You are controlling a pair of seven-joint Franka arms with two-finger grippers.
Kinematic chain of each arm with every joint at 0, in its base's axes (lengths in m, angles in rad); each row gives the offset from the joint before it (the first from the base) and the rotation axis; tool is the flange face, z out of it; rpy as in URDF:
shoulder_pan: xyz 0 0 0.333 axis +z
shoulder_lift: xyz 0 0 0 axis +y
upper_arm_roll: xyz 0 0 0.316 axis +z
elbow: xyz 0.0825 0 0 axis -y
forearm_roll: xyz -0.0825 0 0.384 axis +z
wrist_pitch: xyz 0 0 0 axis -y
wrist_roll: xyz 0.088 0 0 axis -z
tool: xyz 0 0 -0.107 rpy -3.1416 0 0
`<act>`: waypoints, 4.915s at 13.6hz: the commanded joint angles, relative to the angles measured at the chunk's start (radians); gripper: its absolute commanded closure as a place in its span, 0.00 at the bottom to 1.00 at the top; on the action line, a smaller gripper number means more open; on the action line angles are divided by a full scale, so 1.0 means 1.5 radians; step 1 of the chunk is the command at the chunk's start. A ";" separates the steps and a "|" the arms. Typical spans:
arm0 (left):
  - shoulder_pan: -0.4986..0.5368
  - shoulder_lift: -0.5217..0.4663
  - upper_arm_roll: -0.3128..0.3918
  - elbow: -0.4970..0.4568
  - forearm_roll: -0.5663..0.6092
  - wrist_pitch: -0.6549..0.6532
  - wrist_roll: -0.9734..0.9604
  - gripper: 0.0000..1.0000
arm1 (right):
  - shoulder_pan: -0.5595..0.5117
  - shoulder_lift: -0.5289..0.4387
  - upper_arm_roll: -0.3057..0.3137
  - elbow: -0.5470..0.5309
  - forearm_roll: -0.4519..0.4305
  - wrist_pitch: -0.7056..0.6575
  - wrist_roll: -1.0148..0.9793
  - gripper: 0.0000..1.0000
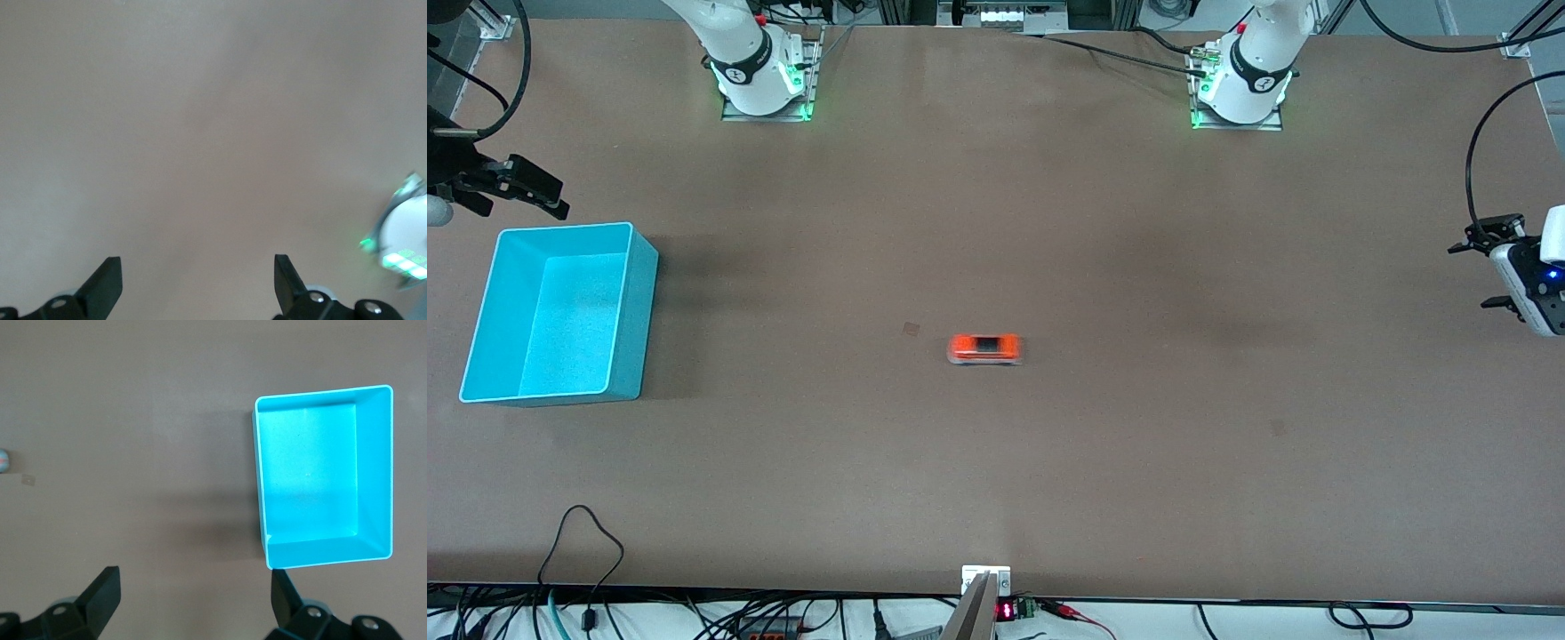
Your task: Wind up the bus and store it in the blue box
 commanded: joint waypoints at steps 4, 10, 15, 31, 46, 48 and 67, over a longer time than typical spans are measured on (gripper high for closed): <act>-0.021 -0.028 -0.119 0.091 0.011 -0.136 -0.367 0.00 | 0.000 -0.004 0.001 0.002 0.007 -0.002 -0.004 0.00; -0.023 -0.029 -0.147 0.103 0.009 -0.139 -0.434 0.00 | -0.001 -0.002 0.001 0.002 0.009 0.001 -0.004 0.00; -0.041 -0.023 -0.152 0.131 0.009 -0.137 -0.492 0.00 | -0.003 0.004 0.001 0.002 0.010 0.001 -0.003 0.00; -0.295 -0.199 0.103 -0.076 -0.022 0.052 -0.776 0.00 | 0.008 0.225 -0.005 0.085 0.032 0.050 -0.216 0.00; -0.298 -0.189 0.092 -0.033 -0.022 0.013 -0.778 0.00 | -0.024 0.361 0.000 -0.044 0.059 0.301 -0.997 0.00; -0.297 -0.188 0.092 -0.033 -0.022 0.012 -0.777 0.00 | -0.024 0.379 0.000 -0.061 0.059 0.326 -1.044 0.00; -0.293 -0.184 0.093 -0.027 -0.022 0.012 -0.776 0.00 | -0.019 0.405 0.001 -0.098 0.060 0.444 -1.162 0.86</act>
